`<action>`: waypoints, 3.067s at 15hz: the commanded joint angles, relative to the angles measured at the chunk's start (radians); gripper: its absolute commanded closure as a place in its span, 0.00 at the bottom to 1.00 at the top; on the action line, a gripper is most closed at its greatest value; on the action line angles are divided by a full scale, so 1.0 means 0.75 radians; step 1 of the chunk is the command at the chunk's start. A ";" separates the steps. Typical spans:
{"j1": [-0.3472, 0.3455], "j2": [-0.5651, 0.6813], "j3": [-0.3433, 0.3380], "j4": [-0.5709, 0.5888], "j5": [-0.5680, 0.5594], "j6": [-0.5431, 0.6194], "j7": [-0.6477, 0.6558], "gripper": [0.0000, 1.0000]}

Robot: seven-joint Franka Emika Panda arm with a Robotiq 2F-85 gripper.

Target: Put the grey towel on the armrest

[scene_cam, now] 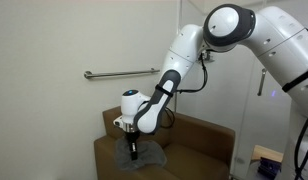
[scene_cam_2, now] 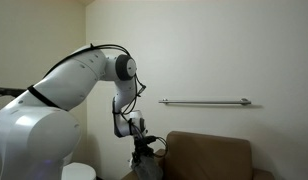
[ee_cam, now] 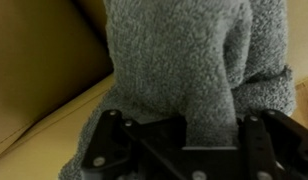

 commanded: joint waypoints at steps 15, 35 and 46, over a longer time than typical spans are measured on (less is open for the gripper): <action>-0.025 0.004 0.035 0.024 0.007 0.001 -0.142 0.49; -0.013 -0.110 0.008 -0.099 -0.011 0.169 -0.093 0.00; 0.024 -0.348 -0.060 -0.301 0.027 -0.013 0.048 0.00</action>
